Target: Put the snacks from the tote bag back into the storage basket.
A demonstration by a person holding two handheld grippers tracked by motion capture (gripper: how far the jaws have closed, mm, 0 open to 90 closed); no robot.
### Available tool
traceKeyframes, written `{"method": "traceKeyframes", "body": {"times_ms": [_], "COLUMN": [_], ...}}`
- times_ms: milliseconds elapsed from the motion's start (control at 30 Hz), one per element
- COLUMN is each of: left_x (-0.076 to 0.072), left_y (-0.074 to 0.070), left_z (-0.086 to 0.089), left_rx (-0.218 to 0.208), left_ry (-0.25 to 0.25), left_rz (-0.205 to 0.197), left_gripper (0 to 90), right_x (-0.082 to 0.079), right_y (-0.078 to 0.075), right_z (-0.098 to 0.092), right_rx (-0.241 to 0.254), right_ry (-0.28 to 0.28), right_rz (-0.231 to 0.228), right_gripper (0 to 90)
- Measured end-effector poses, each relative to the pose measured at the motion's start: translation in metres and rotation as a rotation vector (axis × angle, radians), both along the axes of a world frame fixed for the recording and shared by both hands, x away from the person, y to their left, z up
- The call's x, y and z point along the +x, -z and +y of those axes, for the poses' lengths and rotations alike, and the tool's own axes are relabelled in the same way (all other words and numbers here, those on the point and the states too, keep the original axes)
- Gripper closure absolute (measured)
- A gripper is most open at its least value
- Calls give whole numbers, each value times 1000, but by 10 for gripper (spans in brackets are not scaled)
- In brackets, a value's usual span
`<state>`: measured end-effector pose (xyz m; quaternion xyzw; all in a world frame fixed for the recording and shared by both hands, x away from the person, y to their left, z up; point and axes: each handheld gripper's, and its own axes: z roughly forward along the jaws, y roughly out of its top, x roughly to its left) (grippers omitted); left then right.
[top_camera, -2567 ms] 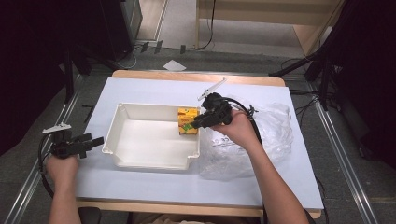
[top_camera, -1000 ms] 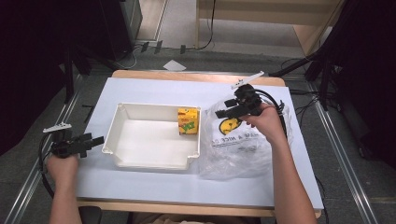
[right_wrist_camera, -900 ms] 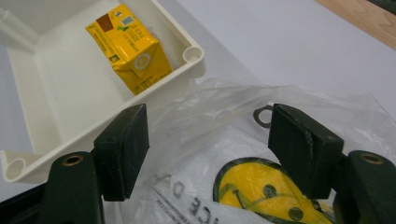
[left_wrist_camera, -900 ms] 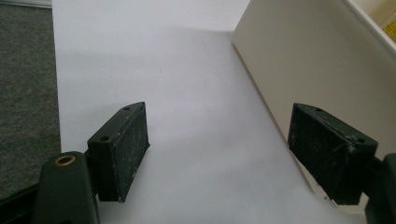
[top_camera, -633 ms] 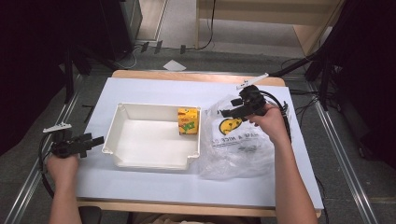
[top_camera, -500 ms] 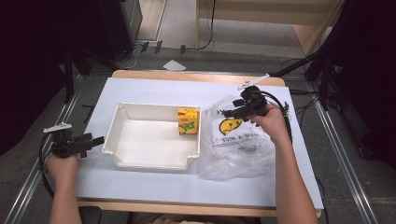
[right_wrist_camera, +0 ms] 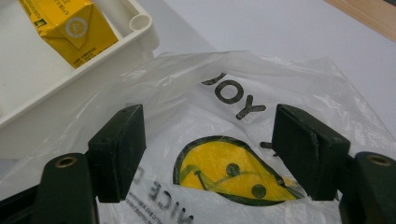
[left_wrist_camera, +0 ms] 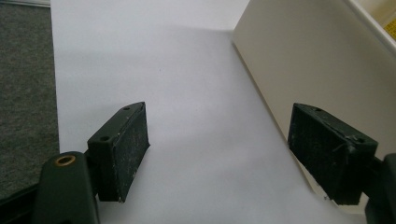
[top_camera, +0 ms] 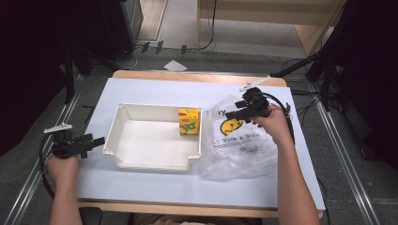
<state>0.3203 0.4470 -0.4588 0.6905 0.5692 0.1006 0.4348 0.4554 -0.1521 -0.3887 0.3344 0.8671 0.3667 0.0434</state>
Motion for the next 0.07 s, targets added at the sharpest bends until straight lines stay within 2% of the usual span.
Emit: {"method": "traceKeyframes", "body": {"times_ms": [67], "left_x": [0], "left_y": [0], "left_z": [0], "left_rx": [2], "left_ry": [2], "left_rz": [2], "left_gripper": [216], "right_x": [0], "right_y": [0], "right_z": [1], "right_rx": [-3], "right_ry": [0], "right_rz": [2], "right_gripper": [272]}}
